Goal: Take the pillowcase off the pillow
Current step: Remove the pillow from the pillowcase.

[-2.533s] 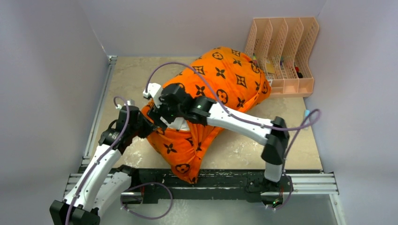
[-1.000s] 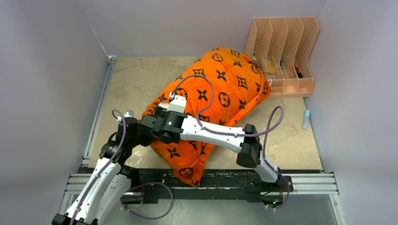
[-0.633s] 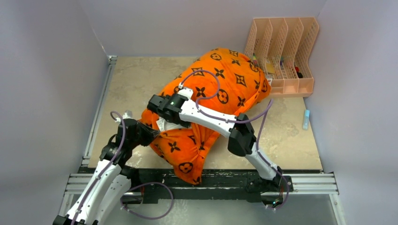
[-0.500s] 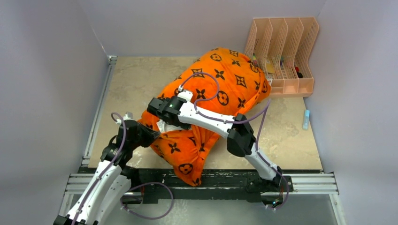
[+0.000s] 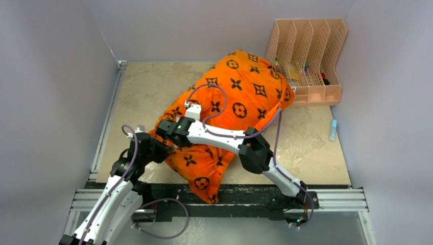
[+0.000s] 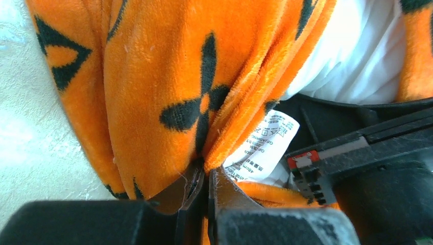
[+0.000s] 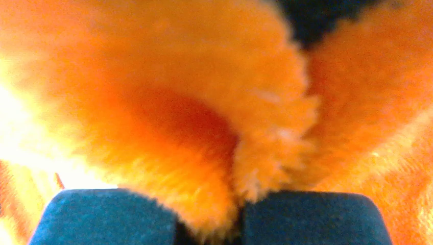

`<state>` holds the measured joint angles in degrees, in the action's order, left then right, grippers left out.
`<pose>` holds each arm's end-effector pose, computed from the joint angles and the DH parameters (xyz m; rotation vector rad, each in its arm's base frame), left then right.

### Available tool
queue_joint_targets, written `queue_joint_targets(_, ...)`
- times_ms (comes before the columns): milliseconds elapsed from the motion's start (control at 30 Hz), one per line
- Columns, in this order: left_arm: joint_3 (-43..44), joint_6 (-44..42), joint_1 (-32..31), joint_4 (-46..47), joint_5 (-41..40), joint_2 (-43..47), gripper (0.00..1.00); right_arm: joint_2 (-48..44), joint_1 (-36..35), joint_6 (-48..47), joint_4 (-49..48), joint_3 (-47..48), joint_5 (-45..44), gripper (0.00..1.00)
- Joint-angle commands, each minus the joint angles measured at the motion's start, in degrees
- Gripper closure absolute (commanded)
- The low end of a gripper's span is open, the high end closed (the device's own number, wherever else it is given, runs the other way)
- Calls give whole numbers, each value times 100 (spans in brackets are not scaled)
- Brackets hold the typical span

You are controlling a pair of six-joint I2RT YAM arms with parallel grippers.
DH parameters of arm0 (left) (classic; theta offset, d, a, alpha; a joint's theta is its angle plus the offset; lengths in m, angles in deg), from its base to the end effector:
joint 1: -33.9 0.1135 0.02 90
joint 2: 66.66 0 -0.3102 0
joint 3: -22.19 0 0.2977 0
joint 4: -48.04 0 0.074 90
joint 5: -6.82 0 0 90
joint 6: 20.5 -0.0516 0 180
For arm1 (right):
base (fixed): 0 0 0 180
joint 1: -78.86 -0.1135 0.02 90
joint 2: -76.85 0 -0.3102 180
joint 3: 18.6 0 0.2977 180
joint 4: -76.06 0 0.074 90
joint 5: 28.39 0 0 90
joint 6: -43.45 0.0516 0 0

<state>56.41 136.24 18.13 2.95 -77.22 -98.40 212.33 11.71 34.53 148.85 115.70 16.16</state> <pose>0.1389 -0.0448 0.2047 -1.0094 2.2484 -0.8095 0.2549 0.5103 0.2190 0.4148 2.2737 0.0480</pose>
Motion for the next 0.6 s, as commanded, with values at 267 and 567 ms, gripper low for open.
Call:
queue_joint_targets(267, -363, -77, -61, -878, 10, -149, 100, -1966, 940, -5396, -3877, 190, -614, 100)
queue_joint_targets(567, -562, 224, -290, -762, -105, -184, 100, -2352, 1359, -6177, -4107, 838, -115, 100)
